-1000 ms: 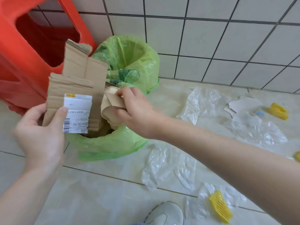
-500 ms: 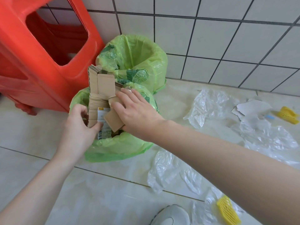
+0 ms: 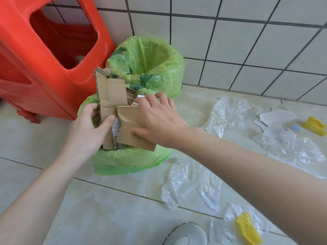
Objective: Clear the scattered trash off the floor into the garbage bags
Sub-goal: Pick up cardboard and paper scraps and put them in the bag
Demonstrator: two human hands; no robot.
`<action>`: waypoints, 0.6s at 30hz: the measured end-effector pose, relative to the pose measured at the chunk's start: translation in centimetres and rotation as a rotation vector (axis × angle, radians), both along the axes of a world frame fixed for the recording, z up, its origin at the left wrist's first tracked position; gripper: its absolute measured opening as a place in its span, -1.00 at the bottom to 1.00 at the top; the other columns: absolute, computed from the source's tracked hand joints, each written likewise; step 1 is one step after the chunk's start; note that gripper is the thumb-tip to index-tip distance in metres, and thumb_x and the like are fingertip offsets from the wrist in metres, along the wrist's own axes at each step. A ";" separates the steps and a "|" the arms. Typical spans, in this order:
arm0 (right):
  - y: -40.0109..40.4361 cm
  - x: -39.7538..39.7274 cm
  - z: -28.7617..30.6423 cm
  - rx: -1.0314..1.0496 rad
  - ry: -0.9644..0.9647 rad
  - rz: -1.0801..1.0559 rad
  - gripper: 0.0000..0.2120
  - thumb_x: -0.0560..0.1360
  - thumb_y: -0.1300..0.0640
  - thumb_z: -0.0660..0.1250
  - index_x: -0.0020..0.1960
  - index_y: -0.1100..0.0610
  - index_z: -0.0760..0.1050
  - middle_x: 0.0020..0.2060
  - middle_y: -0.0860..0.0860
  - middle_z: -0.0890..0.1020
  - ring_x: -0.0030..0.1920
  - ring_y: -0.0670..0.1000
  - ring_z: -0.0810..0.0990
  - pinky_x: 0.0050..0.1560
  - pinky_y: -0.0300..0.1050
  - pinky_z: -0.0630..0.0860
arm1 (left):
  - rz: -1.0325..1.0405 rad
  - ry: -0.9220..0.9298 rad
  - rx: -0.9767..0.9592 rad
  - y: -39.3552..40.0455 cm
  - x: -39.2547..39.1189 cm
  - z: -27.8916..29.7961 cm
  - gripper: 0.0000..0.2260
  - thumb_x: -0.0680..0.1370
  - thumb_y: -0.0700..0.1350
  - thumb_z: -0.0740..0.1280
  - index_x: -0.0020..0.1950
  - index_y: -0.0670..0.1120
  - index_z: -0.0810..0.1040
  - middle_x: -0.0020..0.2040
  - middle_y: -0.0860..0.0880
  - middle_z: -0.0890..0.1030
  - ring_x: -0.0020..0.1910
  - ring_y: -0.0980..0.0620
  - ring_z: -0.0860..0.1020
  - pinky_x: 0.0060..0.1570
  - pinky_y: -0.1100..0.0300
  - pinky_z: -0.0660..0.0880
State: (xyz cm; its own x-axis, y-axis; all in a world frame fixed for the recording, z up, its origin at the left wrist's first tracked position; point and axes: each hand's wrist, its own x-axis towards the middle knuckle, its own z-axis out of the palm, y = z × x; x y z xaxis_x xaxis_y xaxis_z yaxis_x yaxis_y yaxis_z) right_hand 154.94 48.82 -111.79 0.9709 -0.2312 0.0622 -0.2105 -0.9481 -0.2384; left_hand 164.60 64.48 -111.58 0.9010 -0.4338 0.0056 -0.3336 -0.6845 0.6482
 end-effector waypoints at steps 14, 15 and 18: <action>2.3 2.4 -0.5 0.005 0.033 -0.037 -0.26 0.33 -0.26 0.42 0.34 0.06 0.23 0.20 0.13 0.38 0.17 0.23 0.35 0.12 0.13 0.30 | 0.009 -0.144 0.101 -1.2 1.0 -1.3 -0.78 0.49 -0.03 0.32 0.09 -0.05 0.43 -0.05 -0.03 0.55 0.02 -0.18 0.45 -0.09 0.02 0.35; 2.5 2.5 -0.4 -0.032 0.001 -0.029 -0.28 0.34 -0.22 0.42 0.35 0.05 0.23 0.22 0.13 0.35 0.17 0.23 0.35 0.12 0.13 0.31 | 0.013 -0.158 0.109 -1.2 0.9 -1.5 -0.75 0.48 -0.04 0.33 0.11 -0.05 0.41 0.00 -0.06 0.56 0.06 -0.21 0.47 -0.07 -0.01 0.38; 2.8 2.1 -0.6 -0.164 -0.170 0.162 -0.60 0.44 0.04 0.32 0.26 0.00 0.36 0.26 0.11 0.37 0.19 0.23 0.36 0.15 0.14 0.31 | 0.028 -0.159 0.142 -1.2 0.7 -2.0 -0.68 0.48 -0.08 0.31 0.19 -0.08 0.37 0.11 -0.17 0.55 0.11 -0.28 0.45 -0.06 -0.05 0.39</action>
State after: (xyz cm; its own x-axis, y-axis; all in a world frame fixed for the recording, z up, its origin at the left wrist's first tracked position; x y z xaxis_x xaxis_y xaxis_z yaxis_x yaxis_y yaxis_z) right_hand 157.03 51.60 -112.37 0.9669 -0.0473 0.2507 -0.0233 -0.9949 -0.0980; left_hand 165.34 63.27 -113.61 0.9055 -0.4148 0.0896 -0.4034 -0.7758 0.4852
